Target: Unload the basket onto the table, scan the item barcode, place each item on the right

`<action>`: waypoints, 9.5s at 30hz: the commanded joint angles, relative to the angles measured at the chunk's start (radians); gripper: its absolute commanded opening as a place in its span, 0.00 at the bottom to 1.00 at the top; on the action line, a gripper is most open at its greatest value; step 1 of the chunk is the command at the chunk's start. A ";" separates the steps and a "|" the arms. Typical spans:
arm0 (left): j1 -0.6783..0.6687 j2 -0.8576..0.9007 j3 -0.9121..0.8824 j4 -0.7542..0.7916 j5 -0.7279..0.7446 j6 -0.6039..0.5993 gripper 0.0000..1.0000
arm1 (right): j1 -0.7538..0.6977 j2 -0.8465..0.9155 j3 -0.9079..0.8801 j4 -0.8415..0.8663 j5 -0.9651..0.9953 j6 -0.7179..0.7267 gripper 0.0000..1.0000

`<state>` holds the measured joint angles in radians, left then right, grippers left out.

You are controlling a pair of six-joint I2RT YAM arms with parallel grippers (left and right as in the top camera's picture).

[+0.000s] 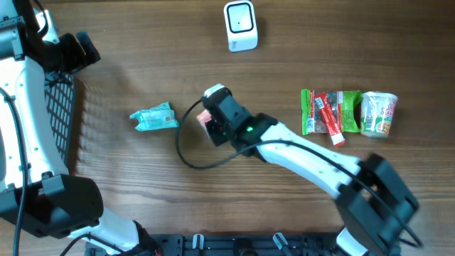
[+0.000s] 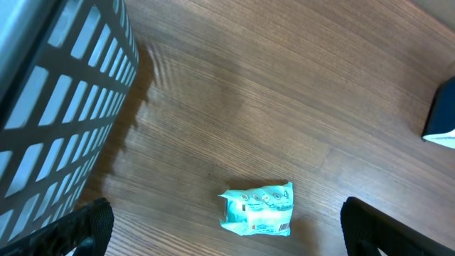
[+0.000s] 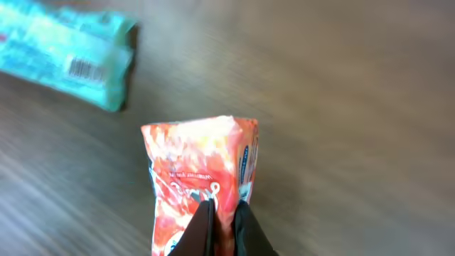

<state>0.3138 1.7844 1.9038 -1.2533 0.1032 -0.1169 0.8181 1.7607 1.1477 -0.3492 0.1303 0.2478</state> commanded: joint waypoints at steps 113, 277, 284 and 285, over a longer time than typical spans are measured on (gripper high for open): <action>0.005 0.000 -0.003 0.001 0.012 0.005 1.00 | 0.021 0.347 0.318 -0.272 -0.357 0.079 0.25; 0.004 0.000 -0.003 0.001 0.012 0.005 1.00 | -0.169 0.904 1.167 0.367 1.024 -1.279 0.04; 0.004 0.000 -0.003 0.001 0.012 0.005 1.00 | -0.165 0.853 1.152 0.444 1.032 -1.372 0.04; 0.004 0.000 -0.003 0.001 0.011 0.005 1.00 | -0.164 0.817 1.152 0.446 1.038 -1.370 0.04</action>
<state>0.3138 1.7844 1.9034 -1.2530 0.1032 -0.1169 0.6521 2.6644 2.2982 0.0807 1.1393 -1.1034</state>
